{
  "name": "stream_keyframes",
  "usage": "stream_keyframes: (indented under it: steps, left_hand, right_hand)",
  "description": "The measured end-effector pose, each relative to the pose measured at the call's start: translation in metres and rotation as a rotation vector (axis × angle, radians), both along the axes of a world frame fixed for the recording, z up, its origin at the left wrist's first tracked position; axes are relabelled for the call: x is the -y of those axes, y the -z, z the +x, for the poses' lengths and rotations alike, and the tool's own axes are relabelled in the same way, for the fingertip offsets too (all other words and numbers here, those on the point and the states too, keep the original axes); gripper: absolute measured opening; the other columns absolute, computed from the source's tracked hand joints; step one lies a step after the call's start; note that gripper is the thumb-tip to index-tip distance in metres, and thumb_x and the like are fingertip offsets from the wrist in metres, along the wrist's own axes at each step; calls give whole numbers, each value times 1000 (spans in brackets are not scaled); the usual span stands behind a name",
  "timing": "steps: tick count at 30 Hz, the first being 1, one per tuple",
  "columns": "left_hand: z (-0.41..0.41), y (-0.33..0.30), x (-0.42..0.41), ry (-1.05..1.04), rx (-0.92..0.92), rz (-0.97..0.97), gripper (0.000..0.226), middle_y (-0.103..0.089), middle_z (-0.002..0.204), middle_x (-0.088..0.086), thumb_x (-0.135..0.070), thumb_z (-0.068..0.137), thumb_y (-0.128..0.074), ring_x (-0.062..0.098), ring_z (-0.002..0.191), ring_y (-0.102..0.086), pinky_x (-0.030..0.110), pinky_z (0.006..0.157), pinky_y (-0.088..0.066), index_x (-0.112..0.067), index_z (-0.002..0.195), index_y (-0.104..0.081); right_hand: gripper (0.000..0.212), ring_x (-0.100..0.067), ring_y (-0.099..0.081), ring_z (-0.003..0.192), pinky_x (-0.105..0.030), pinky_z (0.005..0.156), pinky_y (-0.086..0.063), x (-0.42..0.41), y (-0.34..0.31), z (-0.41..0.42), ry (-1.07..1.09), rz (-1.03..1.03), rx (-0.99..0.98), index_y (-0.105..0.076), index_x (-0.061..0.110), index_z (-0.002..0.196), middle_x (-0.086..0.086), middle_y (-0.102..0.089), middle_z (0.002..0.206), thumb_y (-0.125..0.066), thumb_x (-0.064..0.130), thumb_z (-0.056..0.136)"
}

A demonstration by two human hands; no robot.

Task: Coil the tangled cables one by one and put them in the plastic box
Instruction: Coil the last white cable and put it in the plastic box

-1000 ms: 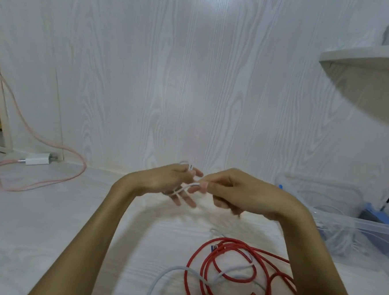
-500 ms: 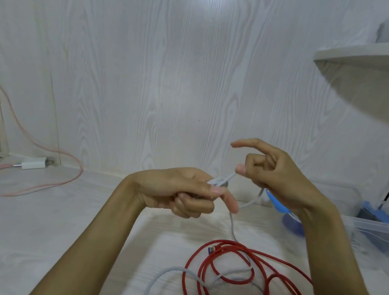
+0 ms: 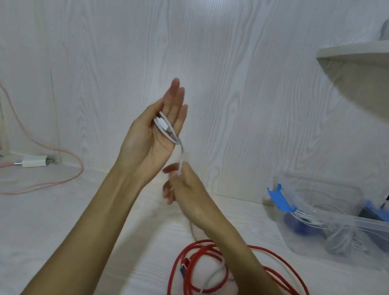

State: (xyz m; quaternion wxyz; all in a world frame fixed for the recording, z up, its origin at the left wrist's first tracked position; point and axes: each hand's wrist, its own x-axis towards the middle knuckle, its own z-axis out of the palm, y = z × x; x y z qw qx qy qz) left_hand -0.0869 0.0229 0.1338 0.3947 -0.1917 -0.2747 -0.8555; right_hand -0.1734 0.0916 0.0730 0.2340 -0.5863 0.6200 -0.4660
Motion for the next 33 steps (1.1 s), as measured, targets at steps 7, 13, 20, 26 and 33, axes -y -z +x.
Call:
stream_keyframes:
  steps: [7, 13, 20, 26, 33]
  left_hand:
    - [-1, 23, 32, -865, 660, -536, 30, -67, 117, -10, -22, 104, -31, 10, 106, -66, 29, 97, -41, -19, 131, -45]
    - [-27, 30, 18, -410, 459, -246, 37, -63, 126, 4, -13, 102, -34, 20, 108, -65, 33, 97, -49, -7, 138, -38]
    - [1, 16, 33, -142, 266, 175, 36, -67, 112, 23, -1, 99, -28, 28, 94, -71, 35, 73, -59, 12, 132, -36]
    - [-19, 40, 32, -798, 840, -561, 30, -62, 126, -2, -22, 102, -35, 0, 107, -62, 19, 88, -40, -19, 129, -45]
    - [-25, 78, 41, -666, 1326, -1164, 28, -59, 58, 0, -18, 98, -33, 9, 44, -52, 15, 47, -39, -17, 102, -61]
  right_hand:
    - [37, -10, -50, 64, -33, 80, -54, -19, -15, -4, -169, 234, -315, -40, 25, 139, 9, -44, 72, -28, 30, 104]
    - [30, -10, -44, 62, -28, 65, -45, -27, -20, -5, -205, 280, -524, -44, 27, 125, 12, -41, 70, -25, 33, 104]
    - [41, -11, -43, 65, -19, 55, -39, -23, -12, -14, -191, 433, -514, -40, 22, 139, 11, -37, 76, -20, 32, 104]
    - [27, -8, -41, 63, -20, 57, -38, -20, -14, -23, -255, 407, -354, -49, 16, 122, 4, -47, 78, -32, 24, 102]
    - [21, -5, -36, 49, -16, 48, -35, -20, -12, -62, -341, 412, -208, -62, 14, 113, 7, -45, 60, -50, 21, 97]
